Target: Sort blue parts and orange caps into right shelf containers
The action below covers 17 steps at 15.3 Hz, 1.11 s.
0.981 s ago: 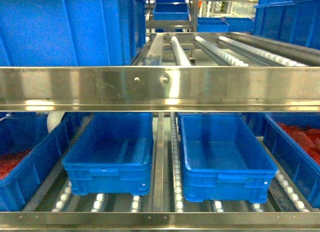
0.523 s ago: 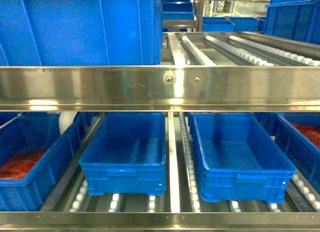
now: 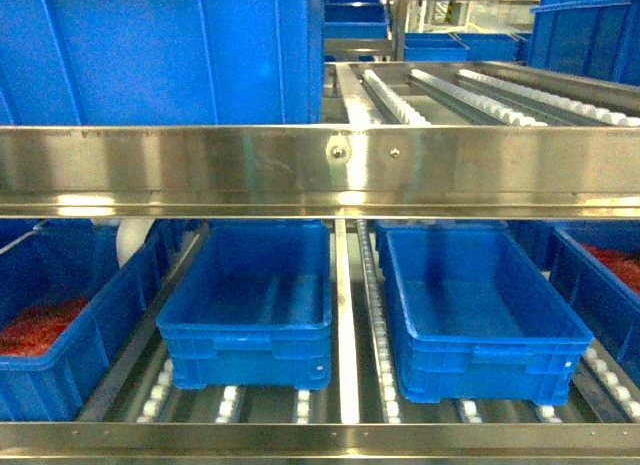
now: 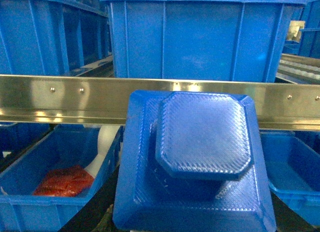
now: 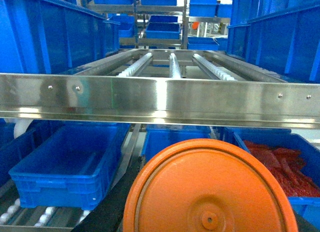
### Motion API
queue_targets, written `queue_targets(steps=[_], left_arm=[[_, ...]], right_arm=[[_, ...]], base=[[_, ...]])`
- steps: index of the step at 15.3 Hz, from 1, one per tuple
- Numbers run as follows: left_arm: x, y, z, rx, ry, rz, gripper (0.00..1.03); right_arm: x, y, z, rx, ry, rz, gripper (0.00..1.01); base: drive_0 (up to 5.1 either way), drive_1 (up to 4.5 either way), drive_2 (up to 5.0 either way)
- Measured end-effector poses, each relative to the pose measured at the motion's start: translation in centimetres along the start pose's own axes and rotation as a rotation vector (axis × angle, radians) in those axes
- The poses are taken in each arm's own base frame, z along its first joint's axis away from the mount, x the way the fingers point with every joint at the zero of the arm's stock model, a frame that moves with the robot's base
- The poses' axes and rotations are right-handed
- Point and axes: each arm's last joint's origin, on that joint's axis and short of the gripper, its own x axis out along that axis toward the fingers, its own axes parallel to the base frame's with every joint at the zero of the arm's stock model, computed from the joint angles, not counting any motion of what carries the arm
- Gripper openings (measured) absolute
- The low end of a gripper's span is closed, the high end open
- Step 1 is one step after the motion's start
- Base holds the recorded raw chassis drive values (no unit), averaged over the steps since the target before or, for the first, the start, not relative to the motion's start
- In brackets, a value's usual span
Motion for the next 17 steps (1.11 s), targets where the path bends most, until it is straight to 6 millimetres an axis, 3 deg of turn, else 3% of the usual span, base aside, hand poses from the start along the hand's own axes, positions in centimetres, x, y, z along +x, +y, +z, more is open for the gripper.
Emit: queue_targets(steps=[17], left_arm=[[0.00, 0.00, -0.02, 0.000, 0.002, 0.000, 0.43]], right_arm=[[0.00, -0.01, -0.01, 0.007, 0.002, -0.003, 0.44]], base=[[0.0, 0.00, 0.0]])
